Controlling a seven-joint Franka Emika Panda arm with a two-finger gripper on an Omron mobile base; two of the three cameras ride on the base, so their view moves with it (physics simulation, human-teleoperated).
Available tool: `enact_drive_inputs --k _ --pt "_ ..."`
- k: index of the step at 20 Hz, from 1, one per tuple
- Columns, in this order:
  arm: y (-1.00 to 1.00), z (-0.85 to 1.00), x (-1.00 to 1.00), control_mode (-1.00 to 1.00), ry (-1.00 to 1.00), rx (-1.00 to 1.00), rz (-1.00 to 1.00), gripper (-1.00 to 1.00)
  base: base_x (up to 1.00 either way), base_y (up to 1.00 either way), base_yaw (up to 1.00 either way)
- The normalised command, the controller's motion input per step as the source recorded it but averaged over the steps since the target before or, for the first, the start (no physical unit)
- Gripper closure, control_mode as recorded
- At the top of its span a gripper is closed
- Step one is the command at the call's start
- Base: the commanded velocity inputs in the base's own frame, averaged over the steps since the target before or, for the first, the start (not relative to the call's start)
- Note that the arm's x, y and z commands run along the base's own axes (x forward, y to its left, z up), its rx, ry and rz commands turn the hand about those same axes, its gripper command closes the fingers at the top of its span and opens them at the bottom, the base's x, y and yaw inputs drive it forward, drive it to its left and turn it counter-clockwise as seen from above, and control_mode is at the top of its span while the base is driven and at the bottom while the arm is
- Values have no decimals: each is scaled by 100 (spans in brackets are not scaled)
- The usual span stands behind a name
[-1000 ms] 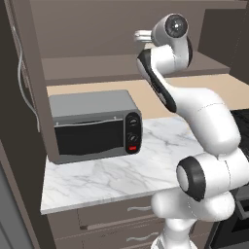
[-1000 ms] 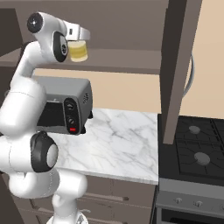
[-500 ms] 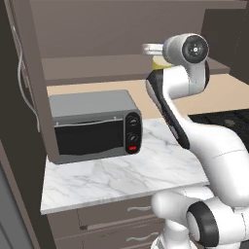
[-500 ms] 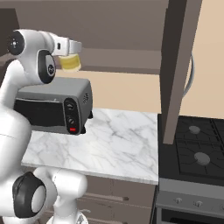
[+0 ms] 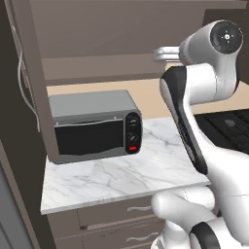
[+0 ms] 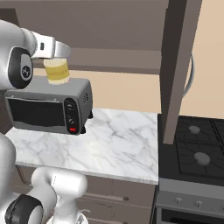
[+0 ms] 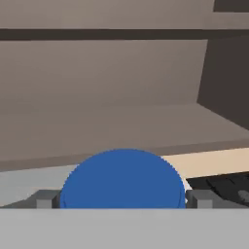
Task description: Move the condiment bottle and mayonnaise from the cabinet to the dining counter.
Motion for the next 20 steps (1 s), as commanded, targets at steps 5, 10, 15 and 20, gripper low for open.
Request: enact_drive_inputs --k 5,10,15,20 --pt "0 -51 -66 -100 22 0 0 100 0 0 0" --pt "0 -66 -30 -100 7 0 0 100 0 0 0" --pt "0 -57 -1 -100 1 0 0 100 0 0 0" --pt "-4 -38 0 -100 0 0 0 100 0 0 0"
